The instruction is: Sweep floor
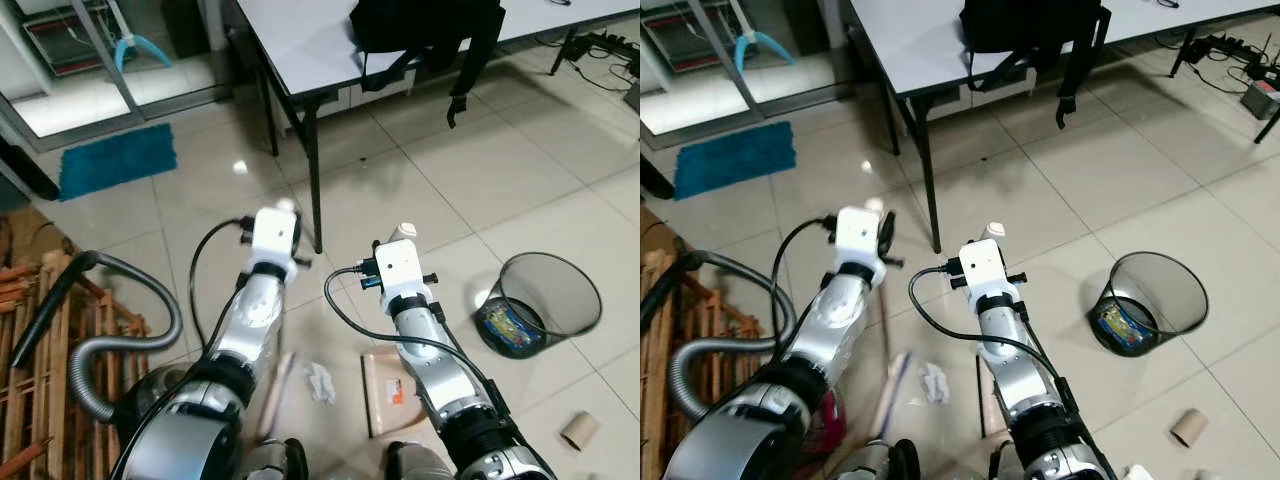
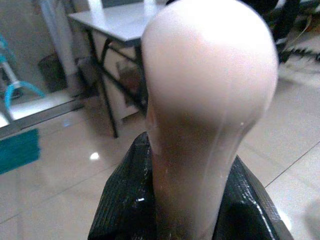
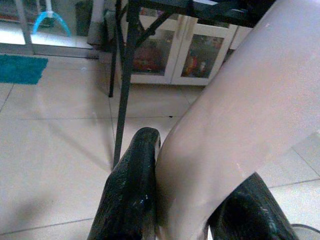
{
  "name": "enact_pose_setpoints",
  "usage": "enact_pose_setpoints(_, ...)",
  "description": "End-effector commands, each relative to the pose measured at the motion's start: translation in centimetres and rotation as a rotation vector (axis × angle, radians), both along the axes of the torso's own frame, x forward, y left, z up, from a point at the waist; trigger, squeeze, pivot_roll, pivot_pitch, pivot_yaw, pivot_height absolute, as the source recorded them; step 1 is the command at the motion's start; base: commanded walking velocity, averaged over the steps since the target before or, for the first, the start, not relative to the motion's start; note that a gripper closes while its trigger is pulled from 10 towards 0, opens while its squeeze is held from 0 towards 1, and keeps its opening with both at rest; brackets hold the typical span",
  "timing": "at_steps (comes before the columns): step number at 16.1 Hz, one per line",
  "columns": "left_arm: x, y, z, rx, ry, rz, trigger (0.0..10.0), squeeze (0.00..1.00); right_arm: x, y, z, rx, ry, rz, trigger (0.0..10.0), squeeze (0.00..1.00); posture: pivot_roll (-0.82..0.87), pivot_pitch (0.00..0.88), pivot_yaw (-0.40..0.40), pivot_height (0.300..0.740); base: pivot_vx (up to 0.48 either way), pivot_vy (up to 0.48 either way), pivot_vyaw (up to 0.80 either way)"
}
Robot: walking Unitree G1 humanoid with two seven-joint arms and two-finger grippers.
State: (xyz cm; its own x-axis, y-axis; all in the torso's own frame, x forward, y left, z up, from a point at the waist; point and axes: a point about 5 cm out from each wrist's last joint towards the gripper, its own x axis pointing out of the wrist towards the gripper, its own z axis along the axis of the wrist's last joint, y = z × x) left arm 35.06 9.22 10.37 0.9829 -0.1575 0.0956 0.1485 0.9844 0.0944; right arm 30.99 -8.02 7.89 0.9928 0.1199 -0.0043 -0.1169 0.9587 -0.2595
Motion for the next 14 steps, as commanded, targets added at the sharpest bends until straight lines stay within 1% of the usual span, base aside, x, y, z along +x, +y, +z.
enact_pose_setpoints(1,0.2,-0.7,0.7,-0.050,-0.020,-0.036,10.0,0.00,-0.6,0.7,-1.2,0.078,0.076,-0.006,10.0,0.00,-0.09,0.235,0.092,0.740,0.000,0.000,0.00)
enact_pose_setpoints(2,0.3,-1.3,0.9,-0.089,-0.019,-0.062,10.0,0.00,-0.7,1.1,-1.2,0.104,0.085,0.003,10.0,0.00,-0.09,0.232,0.091,0.740,0.000,0.000,0.00)
enact_pose_setpoints(3,0.3,-1.6,1.0,-0.108,-0.017,-0.073,10.0,0.00,-0.8,1.3,-1.2,0.113,0.089,0.009,10.0,0.00,-0.09,0.232,0.091,0.740,0.000,0.000,0.00)
enact_pose_setpoints(4,0.3,-2.2,1.3,-0.154,-0.014,-0.094,10.0,0.00,-0.9,1.8,-1.2,0.123,0.096,0.029,10.0,0.00,-0.08,0.224,0.090,0.740,0.000,0.000,0.00)
enact_pose_setpoints(5,0.3,-2.5,1.4,-0.180,-0.011,-0.104,10.0,0.00,-1.0,2.1,-1.3,0.126,0.101,0.039,10.0,0.00,-0.09,0.218,0.089,0.740,0.000,0.000,0.00)
enact_pose_setpoints(6,0.4,-2.9,1.7,-0.229,-0.010,-0.117,10.0,0.00,-1.1,2.5,-1.3,0.129,0.108,0.058,10.0,0.00,-0.09,0.210,0.088,0.740,0.000,0.000,0.00)
enact_pose_setpoints(7,0.5,-3.1,1.8,-0.248,-0.008,-0.123,10.0,0.00,-1.1,2.7,-1.3,0.129,0.111,0.065,10.0,0.00,-0.09,0.208,0.088,0.740,0.000,0.000,0.00)
enact_pose_setpoints(8,0.7,-3.3,2.4,-0.301,-0.014,-0.126,10.0,0.00,-1.0,2.9,-1.3,0.131,0.116,0.077,10.0,0.00,-0.09,0.195,0.087,0.740,0.000,0.000,0.00)
enact_pose_setpoints(9,0.8,-3.4,2.6,-0.318,-0.016,-0.126,10.0,0.00,-0.9,3.0,-1.3,0.131,0.118,0.080,10.0,0.00,-0.09,0.193,0.087,0.740,0.000,0.000,0.00)
enact_pose_setpoints(10,1.3,-3.4,3.8,-0.371,-0.044,-0.116,10.0,0.00,-0.7,3.0,-1.3,0.141,0.125,0.079,10.0,0.00,-0.09,0.172,0.087,0.740,0.000,0.000,0.00)
enact_pose_setpoints(11,1.5,-3.3,4.2,-0.389,-0.054,-0.112,10.0,0.00,-0.6,2.9,-1.3,0.145,0.127,0.078,10.0,0.00,-0.09,0.172,0.087,0.740,0.000,0.000,0.00)
enact_pose_setpoints(12,2.0,-3.3,5.4,-0.425,-0.086,-0.120,10.0,0.00,-0.5,2.7,-1.2,0.159,0.132,0.069,10.0,0.00,-0.08,0.147,0.091,0.740,0.000,0.000,0.00)
enact_pose_setpoints(13,2.1,-3.5,6.4,-0.415,-0.122,-0.168,10.0,0.00,-0.3,2.4,-1.4,0.171,0.142,0.058,10.0,0.00,-0.08,0.127,0.091,0.740,0.000,0.000,0.00)
enact_pose_setpoints(14,2.1,-3.6,6.6,-0.396,-0.132,-0.192,10.0,0.00,-0.3,2.2,-1.5,0.173,0.145,0.056,10.0,0.00,-0.07,0.118,0.091,0.740,0.000,0.000,0.00)
